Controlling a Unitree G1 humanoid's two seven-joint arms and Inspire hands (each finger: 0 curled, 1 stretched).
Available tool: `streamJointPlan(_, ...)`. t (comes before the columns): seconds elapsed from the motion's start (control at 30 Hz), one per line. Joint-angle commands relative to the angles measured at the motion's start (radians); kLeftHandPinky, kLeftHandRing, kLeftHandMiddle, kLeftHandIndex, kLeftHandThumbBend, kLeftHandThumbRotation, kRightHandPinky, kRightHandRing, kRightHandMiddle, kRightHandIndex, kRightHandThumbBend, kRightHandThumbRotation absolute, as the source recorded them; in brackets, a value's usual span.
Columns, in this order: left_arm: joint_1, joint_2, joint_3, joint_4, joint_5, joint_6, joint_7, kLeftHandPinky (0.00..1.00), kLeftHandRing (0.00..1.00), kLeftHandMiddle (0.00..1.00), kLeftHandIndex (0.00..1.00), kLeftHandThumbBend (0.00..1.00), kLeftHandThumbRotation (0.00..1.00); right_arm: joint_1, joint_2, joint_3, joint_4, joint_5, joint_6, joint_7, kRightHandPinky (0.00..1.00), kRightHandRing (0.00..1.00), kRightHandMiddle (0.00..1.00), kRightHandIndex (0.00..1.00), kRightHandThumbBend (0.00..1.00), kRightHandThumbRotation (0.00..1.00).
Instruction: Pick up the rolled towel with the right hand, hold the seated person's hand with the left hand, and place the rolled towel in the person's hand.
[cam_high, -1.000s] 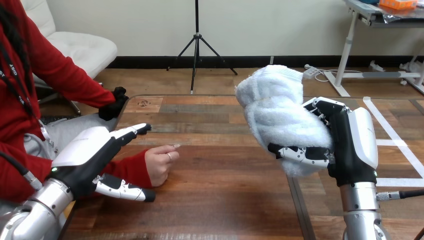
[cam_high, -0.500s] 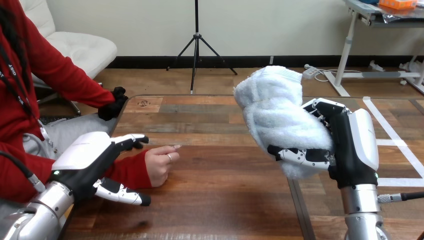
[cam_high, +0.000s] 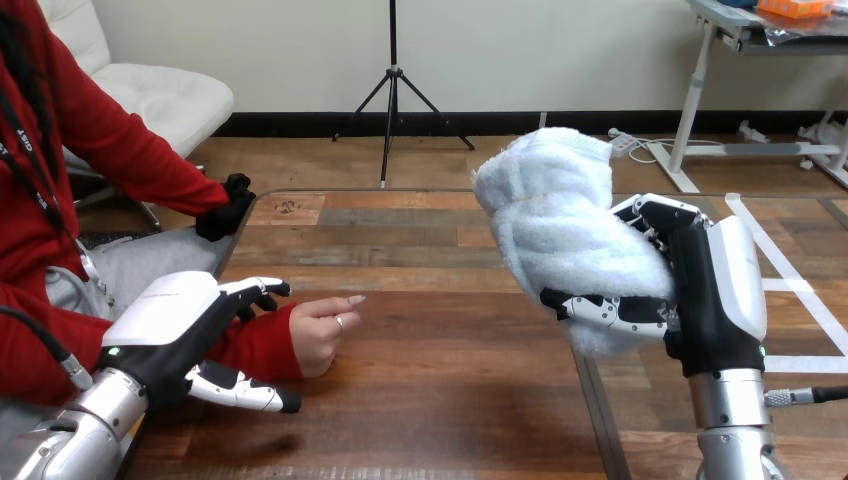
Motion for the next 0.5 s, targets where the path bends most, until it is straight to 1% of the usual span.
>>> streamJointPlan(0.0,-0.097,0.013,-0.027,0.028,0.009,0.009,0.033,0.7,0.73,0.78,0.82,1.0,0.48,-0.032,0.015,-0.041,-0.105,0.025,-0.004,0.0,0.05,0.08,0.12,0.12,0.62,0.0)
streamJointPlan(0.23,-0.112,0.008,-0.051,0.05,0.02,0.037,0.049,0.71,0.74,0.78,0.82,1.0,0.45,-0.018,0.016,-0.046,-0.145,0.012,0.003,-0.002,0.05,0.09,0.12,0.12,0.62,0.0)
streamJointPlan(0.47,-0.127,0.002,-0.071,0.086,0.015,0.036,0.067,0.7,0.73,0.76,0.8,1.0,0.42,0.003,0.023,-0.054,-0.197,0.03,0.022,0.027,0.05,0.08,0.12,0.12,0.62,0.0)
